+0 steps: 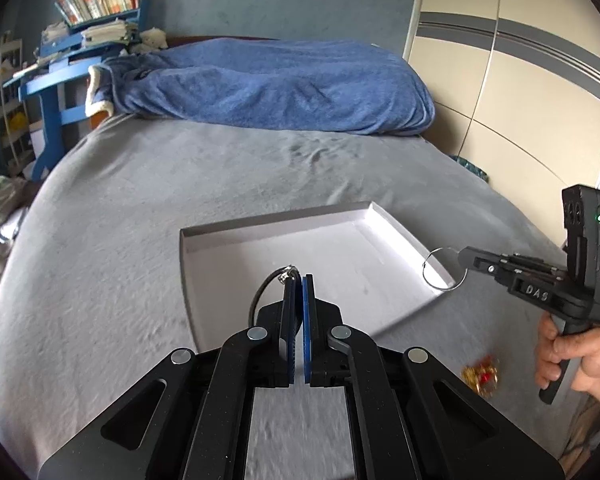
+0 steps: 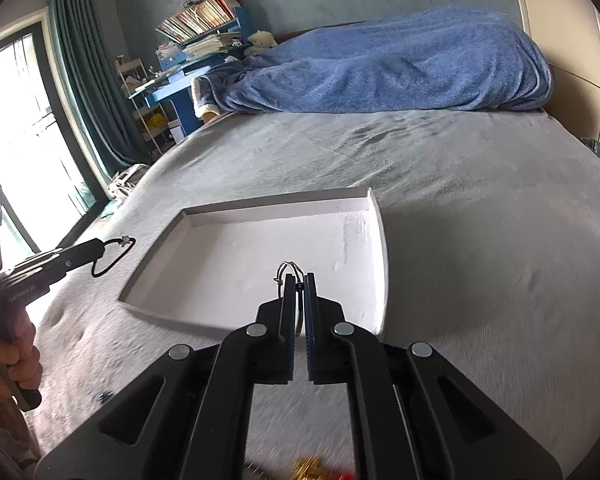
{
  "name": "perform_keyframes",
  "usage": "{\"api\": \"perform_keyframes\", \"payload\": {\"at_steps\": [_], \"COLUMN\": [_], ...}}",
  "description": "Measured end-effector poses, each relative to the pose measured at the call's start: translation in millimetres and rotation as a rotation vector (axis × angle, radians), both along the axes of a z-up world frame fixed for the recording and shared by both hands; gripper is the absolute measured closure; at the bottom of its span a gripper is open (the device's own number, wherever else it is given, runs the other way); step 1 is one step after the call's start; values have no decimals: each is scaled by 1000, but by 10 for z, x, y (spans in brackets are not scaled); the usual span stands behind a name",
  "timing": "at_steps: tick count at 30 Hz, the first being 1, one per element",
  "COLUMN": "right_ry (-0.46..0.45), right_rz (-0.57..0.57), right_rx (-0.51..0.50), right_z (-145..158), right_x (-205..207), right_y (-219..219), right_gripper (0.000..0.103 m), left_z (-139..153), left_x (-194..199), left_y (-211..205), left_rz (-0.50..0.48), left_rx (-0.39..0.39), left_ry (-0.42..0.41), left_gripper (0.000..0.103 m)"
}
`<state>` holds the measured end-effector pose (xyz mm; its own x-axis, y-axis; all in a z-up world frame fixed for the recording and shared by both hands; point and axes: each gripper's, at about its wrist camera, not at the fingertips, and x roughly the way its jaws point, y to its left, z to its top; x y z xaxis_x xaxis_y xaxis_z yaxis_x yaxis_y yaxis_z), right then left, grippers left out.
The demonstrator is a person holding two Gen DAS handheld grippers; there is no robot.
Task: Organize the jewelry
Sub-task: 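Carry the hair tie with the left tool while the right tool carries the ring into the tray, then open the left tool on the hair tie while the right tool releases the ring in the tray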
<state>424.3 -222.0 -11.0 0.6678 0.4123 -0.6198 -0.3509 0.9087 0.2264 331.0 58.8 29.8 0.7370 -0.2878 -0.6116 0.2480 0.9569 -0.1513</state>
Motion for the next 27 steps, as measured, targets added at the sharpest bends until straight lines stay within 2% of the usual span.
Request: {"api": "perform_keyframes", "payload": {"at_steps": [7, 13, 19, 20, 23, 24, 25, 27], "right_ry": [56, 125, 161, 160, 145, 142, 136, 123], "right_rz": [-2, -22, -39, -40, -30, -27, -26, -23], "right_rx": [-14, -50, -82, -87, -90, -93, -101, -107], "right_z": [-299, -555, -580, -568, -527, -514, -506, -479], "right_x": [467, 635, 652, 646, 589, 571, 571, 556], "right_y": [104, 119, 113, 109, 119, 132, 142, 145], "right_gripper": [99, 99, 98, 95, 71, 69, 68, 60], "left_z": [-231, -566, -806, -817, -816, -812, -805, -789], "left_x": [346, 532, 563, 554, 523, 512, 504, 492], "left_y": [-164, -187, -215, -223, -224, -218, -215, -207], "left_rz": [-31, -25, -30, -28, -20, -16, -16, -12], "left_rx": [10, 29, 64, 70, 78, 75, 73, 74], "left_ry": [29, 118, 200, 202, 199, 194, 193, 189], "left_gripper": [100, 99, 99, 99, 77, 71, 70, 66]}}
